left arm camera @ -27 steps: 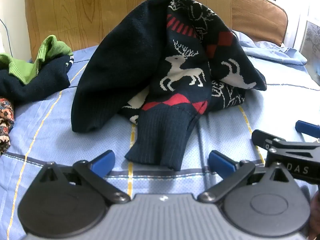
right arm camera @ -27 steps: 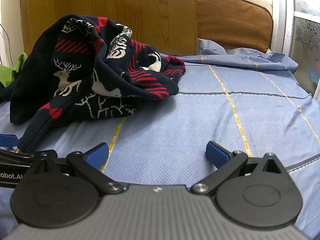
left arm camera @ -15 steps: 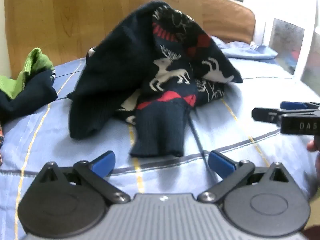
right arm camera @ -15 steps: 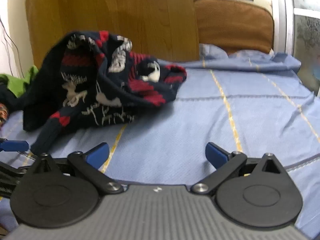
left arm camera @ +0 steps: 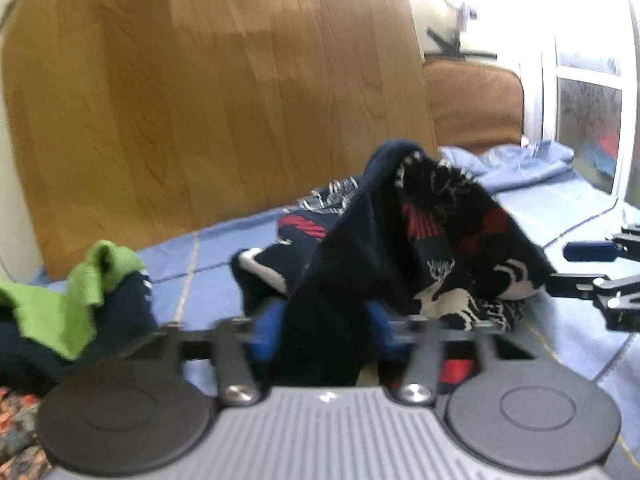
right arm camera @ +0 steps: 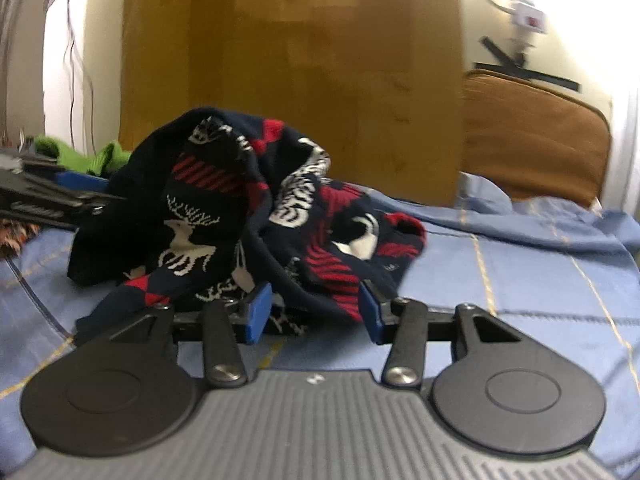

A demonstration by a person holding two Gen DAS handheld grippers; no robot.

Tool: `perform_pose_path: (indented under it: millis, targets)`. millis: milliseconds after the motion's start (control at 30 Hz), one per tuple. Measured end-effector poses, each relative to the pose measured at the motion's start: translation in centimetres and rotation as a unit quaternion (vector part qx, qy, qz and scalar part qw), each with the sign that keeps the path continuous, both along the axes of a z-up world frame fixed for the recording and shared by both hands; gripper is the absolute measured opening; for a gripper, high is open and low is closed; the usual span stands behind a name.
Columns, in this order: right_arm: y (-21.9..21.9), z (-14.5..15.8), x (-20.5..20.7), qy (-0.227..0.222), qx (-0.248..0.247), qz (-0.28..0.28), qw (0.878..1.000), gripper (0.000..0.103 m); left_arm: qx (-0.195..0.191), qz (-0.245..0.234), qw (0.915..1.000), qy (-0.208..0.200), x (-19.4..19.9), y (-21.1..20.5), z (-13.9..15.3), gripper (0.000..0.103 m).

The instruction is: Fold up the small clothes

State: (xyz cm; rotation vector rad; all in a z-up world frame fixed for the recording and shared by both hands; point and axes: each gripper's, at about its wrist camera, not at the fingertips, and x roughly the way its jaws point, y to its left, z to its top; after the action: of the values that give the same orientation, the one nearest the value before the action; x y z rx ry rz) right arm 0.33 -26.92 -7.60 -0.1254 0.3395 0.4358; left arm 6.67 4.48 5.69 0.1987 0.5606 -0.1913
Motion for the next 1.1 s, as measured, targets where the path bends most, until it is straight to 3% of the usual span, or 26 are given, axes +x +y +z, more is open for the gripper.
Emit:
perform_pose_path:
  millis: [67,133,233,333,500,667,833,967,1033,1067,1100]
  targets:
    - [0.9,-0.2,0.9,0.002,-0.015,0.009,1.0,0.049,-0.003,0.008,0.9999,0.013,1.0,0.2,-0.5,0.007]
    - [1.3,-0.1,1.5,0.005,-0.023,0.02,1.0,0.007,-0.017,0.021,0.9996,-0.009,1.1,0.8,0.5,0.007]
    - [0.3,1.3,1.9,-0.019,-0.017,-0.011,1.0,0.006,-0.039,0.049,0.9955,-0.071,0.2,2.7,4.1,0.007]
    - [-2.6,4.7,2.0,-0.065,0.027,-0.057,0.996,0.006,-0.07,0.065,0.9876,-0.124,-0.9,4.5,8.8,0.007]
    - [-6.4,11.6,0.2,-0.147,0.105,-0.083,0.98,0.006,-0.101,0.051,0.9795,-0.167,-2.1,5.0,13.8,0.007]
    - [-8.3,15.0,-2.1,-0.204,0.119,-0.099,0.967,0.006,-0.128,0.053,0.9698,-0.201,-4.5,5.7,15.6,0.007]
    - [-10.2,17.1,-3.1,-0.219,0.147,-0.107,0.959,0.006,-0.164,0.051,0.9611,-0.217,-8.0,8.1,16.6,0.007]
    - [-11.1,19.3,-3.7,-0.222,0.188,-0.077,0.954,0.006,-0.138,0.064,0.9631,-0.222,-9.1,8.0,17.1,0.008]
    - [-10.1,20.5,-3.7,-0.216,0.199,-0.047,0.955,0.006,-0.104,0.074,0.9705,-0.205,-8.8,7.4,16.2,0.013]
    - [-9.2,20.8,-3.6,-0.206,0.199,-0.026,0.958,0.006,-0.093,0.08,0.9722,-0.199,-8.8,7.2,15.7,0.021]
    - [-7.7,20.9,-3.7,-0.197,0.194,-0.007,0.961,0.006,-0.09,0.08,0.973,-0.197,-9.0,7.0,15.3,0.039]
